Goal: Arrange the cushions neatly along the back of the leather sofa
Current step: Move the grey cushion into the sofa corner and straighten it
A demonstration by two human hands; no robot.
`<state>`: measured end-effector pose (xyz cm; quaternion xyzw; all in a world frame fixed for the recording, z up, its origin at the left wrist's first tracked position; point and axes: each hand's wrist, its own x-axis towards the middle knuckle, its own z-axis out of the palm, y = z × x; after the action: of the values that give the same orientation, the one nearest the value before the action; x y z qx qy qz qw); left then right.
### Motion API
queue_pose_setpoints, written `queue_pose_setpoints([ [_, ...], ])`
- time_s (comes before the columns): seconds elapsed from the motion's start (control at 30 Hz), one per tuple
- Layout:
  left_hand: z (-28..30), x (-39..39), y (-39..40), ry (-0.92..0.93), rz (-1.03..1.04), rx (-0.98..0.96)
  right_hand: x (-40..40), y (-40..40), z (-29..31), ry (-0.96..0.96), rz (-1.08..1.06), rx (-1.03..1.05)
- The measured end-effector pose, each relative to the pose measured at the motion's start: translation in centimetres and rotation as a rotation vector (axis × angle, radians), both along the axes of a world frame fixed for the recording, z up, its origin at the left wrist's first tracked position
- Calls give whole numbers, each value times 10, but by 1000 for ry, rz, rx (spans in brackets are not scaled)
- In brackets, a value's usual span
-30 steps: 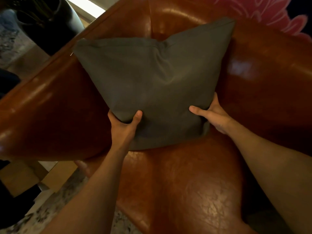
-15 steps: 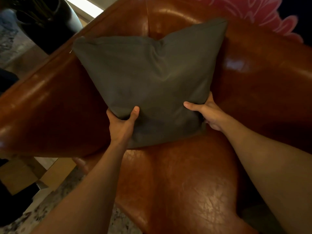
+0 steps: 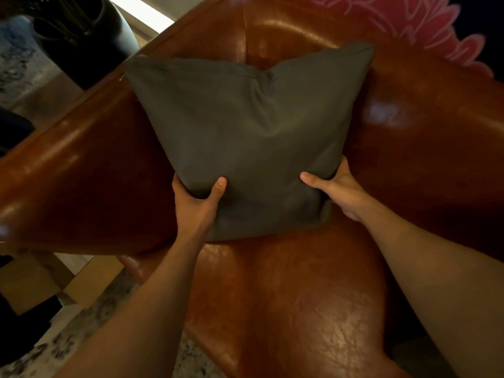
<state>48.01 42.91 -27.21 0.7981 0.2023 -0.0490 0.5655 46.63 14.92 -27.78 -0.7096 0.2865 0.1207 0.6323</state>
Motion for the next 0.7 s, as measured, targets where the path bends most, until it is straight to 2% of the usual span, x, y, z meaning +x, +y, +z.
queue_pose_setpoints([
  [0.17, 8, -13, -4, 41, 35, 118, -24, 0, 13, -25, -71, -172],
  [0.27, 13, -34, -10, 91, 72, 191, -50, -1, 19, -22, -109, -162],
  [0.43, 20, -70, -36, 189, 60, 207, -96, 0, 14, 33, -154, -114],
  [0.53, 19, -98, -65, 259, -53, 171, -138, -2, 20, 89, -170, -86],
  [0.7, 19, -160, -131, 371, -360, 39, -223, -16, 29, 183, -256, -8],
])
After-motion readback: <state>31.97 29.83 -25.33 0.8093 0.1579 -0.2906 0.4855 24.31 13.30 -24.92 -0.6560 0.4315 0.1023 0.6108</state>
